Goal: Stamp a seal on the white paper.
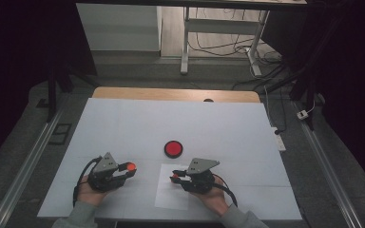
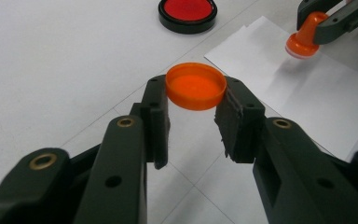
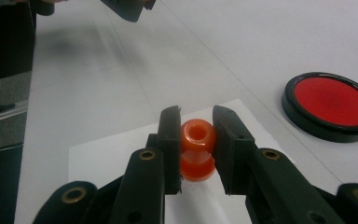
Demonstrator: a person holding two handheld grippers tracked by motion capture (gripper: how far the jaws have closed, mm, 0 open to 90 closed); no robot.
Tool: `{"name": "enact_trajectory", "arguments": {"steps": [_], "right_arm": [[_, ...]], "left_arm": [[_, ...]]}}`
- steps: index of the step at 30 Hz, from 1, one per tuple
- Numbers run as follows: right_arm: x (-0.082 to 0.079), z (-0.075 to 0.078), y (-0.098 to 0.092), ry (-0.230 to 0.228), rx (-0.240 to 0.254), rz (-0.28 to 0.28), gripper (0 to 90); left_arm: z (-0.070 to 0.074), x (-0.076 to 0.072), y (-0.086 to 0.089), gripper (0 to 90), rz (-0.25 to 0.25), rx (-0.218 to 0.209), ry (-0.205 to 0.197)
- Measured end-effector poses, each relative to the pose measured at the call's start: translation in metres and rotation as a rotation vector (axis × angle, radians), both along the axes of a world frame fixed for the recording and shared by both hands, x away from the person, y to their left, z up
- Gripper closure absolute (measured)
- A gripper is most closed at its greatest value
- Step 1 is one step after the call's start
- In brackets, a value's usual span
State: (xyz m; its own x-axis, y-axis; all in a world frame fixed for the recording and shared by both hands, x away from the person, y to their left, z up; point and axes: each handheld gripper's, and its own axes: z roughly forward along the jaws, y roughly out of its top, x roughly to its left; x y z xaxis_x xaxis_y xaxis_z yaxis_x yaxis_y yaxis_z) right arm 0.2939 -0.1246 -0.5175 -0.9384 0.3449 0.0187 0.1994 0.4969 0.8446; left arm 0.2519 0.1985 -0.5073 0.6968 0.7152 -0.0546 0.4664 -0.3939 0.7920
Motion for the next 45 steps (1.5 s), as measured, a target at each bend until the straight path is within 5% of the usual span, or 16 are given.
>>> {"name": "enact_trajectory", "arguments": {"steps": [45], "right_arm": [[0.000, -0.013, 0.009, -0.025, -0.091, 0.027, 72.6]], "left_arm": [[-0.001, 0.000, 0.000, 65.1, -0.001, 0.003, 0.002]]}}
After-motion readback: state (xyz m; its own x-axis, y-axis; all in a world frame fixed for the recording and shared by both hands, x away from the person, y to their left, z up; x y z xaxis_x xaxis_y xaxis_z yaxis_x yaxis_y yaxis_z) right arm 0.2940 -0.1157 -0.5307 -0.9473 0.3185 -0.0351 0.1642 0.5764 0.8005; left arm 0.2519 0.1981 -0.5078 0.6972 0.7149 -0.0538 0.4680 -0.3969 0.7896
